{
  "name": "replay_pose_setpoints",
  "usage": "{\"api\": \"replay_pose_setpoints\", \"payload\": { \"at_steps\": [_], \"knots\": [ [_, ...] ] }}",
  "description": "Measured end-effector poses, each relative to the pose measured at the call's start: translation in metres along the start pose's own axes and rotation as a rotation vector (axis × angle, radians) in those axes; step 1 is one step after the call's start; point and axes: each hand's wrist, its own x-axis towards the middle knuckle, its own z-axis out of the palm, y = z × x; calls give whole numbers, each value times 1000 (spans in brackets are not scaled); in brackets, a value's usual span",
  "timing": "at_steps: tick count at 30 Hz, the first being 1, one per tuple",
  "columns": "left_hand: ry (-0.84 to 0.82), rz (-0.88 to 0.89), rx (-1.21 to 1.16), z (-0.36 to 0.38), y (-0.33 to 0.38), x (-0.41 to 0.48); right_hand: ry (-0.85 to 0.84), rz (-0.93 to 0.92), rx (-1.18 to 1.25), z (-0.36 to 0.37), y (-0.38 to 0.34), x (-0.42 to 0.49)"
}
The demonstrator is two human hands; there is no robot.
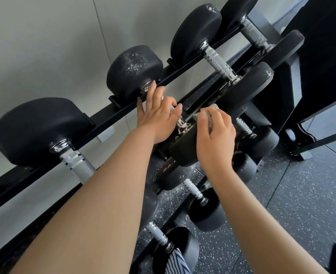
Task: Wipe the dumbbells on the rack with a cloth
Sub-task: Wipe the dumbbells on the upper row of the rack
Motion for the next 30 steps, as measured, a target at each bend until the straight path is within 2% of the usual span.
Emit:
{"api": "replay_pose_setpoints", "payload": {
  "at_steps": [2, 4, 11, 14, 17, 21, 24, 28, 30],
  "knots": [
    [7, -5, -10, 1, 1, 0, 59, -31, 36, 4, 5, -5],
    [10, -9, -24, 1, 1, 0, 28, -4, 105, 2, 7, 1],
    [11, -17, -26, 1, 4, -2, -291, 201, 381, -20, 10, 40],
    [4, -15, -15, 0, 3, -2, -341, 274, 448, -22, 16, 50],
    [9, -14, -15, 1, 1, -1, -264, 247, 456, -17, 23, 39],
    [12, -4, -21, 1, 1, -2, -57, -39, 352, -14, 18, 5],
    [19, -17, -18, 1, 2, -2, -1, -168, 245, -8, 18, -21],
    [8, -15, -16, 0, 3, -3, -16, -90, 497, -21, 17, 0],
    [6, -16, -17, -1, 3, -3, -21, -34, 473, -24, 13, 15]
  ]
}}
